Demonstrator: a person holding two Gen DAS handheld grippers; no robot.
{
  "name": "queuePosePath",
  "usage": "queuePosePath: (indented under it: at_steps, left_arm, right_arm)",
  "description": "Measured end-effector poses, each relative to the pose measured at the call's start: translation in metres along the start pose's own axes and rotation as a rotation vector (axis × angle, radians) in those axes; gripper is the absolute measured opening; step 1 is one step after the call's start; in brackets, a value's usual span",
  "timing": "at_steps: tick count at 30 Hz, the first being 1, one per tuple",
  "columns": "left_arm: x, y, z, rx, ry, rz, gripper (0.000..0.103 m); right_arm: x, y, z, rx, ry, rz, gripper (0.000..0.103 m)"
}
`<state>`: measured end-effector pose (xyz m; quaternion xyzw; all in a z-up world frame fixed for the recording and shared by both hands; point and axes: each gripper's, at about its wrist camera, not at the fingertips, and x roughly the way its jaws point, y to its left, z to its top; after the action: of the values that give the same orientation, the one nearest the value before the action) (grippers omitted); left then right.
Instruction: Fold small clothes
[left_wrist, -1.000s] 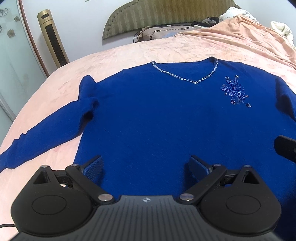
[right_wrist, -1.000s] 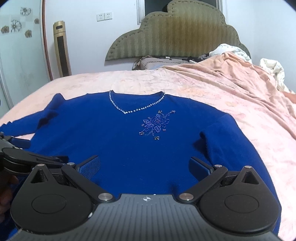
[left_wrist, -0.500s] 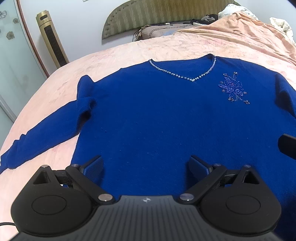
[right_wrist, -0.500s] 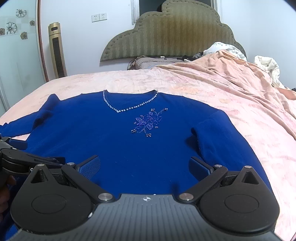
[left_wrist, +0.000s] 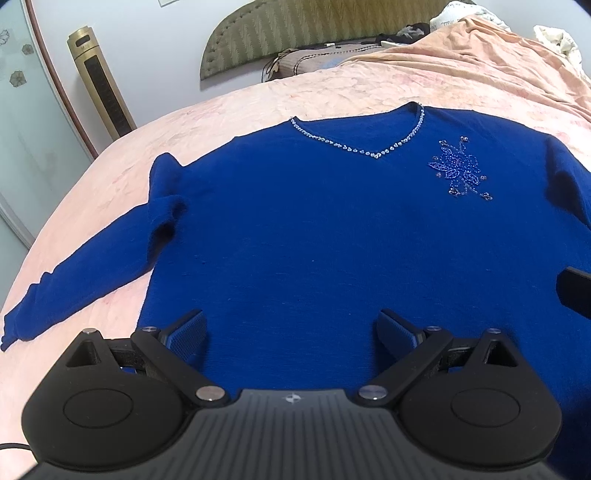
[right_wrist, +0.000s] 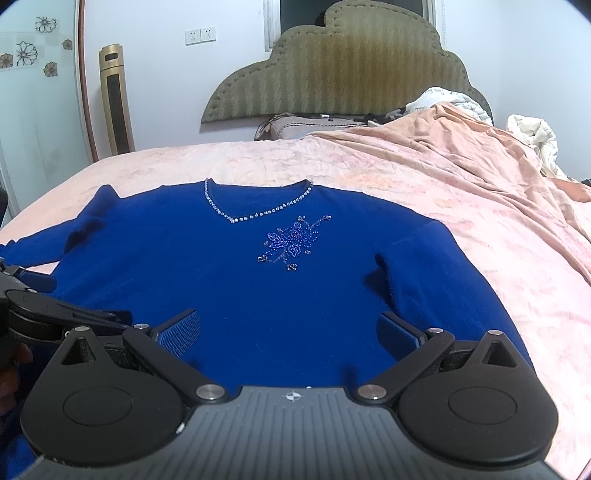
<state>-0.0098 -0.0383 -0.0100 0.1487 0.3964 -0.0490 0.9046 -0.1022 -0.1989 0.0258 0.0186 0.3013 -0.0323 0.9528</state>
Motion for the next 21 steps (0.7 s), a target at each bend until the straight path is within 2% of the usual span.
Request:
queuePosePath:
  at_steps: [13, 21]
  left_arm:
    - [-0.004, -0.017, 0.003, 0.021, 0.001, 0.001, 0.099]
    - [-0.009, -0.036, 0.005, 0.055, -0.012, -0.011, 0.099]
  right_arm:
    - [-0.002, -0.020, -0.005, 0.063, -0.001, 0.064, 0.103]
    - [-0.006, -0.029, -0.010, 0.055, -0.011, 0.060, 0.103]
